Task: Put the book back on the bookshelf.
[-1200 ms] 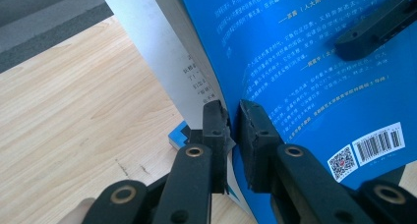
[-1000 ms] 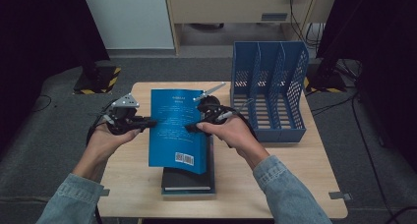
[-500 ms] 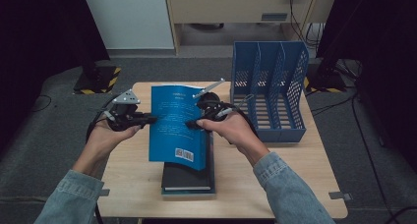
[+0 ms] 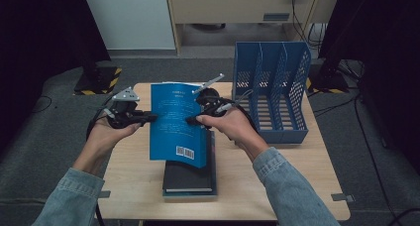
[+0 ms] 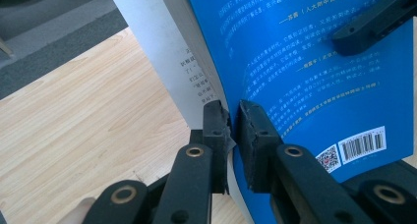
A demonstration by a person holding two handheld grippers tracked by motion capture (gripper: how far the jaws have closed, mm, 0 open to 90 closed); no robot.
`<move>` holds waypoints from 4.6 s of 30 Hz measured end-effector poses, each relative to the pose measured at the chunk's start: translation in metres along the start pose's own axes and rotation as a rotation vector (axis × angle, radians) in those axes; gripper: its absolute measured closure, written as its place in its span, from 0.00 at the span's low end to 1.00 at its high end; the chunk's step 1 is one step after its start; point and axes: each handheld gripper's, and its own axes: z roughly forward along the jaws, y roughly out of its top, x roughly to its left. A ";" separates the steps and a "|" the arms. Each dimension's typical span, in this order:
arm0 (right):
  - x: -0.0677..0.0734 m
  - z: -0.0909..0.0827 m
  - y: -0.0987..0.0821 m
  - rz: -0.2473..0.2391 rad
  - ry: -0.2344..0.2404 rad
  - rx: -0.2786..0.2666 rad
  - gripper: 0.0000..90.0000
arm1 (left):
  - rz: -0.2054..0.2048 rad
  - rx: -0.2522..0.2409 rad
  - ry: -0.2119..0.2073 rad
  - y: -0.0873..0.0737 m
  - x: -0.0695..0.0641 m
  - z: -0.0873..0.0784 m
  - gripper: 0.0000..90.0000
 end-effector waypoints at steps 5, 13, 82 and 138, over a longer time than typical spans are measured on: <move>-0.003 0.001 0.003 0.003 -0.004 0.005 0.55 | -0.005 0.001 -0.006 0.003 0.004 0.003 0.91; -0.013 0.002 0.006 0.027 -0.008 -0.004 0.56 | 0.002 0.008 -0.005 0.011 0.008 0.008 0.91; 0.052 -0.050 0.013 -0.252 -0.033 -0.023 0.49 | 0.050 -0.097 0.044 -0.031 -0.031 -0.020 0.88; 0.009 -0.035 0.027 0.083 -0.039 -0.092 0.68 | -0.290 0.101 0.223 -0.175 0.008 0.062 0.38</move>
